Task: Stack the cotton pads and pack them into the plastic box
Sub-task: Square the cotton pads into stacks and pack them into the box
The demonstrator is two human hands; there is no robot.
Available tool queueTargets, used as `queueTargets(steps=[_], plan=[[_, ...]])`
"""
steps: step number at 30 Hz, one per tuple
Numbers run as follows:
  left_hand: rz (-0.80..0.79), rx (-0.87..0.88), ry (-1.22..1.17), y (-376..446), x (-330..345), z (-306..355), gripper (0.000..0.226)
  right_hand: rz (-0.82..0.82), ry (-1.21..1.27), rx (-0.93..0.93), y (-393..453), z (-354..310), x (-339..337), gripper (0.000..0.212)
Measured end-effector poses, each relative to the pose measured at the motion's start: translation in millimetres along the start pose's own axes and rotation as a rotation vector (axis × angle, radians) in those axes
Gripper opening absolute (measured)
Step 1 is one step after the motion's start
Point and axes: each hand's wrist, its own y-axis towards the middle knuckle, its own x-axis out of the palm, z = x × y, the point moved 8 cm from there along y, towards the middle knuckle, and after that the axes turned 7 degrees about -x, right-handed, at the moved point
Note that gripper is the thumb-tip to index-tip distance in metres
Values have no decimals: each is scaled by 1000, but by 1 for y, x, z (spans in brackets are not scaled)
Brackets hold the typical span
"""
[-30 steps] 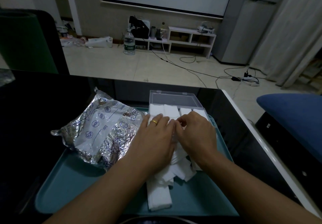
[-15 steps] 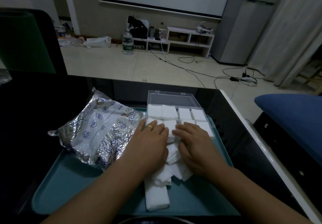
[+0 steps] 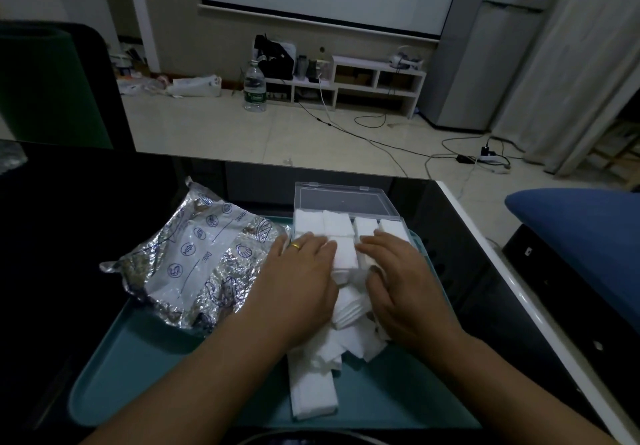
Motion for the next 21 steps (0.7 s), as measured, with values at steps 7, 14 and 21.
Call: queueTargets(steps=[7,14,21], plan=[[210,94,-104,-34,-26,17,40,-48,41,161,-33,-14,-32,22],[-31,120,13,-65,11,24,41,-432,-142,125,-63,-26,15,45],[-49,101,-126,-65,18,14,42,-484,-230,65,-52,-27,15,52]])
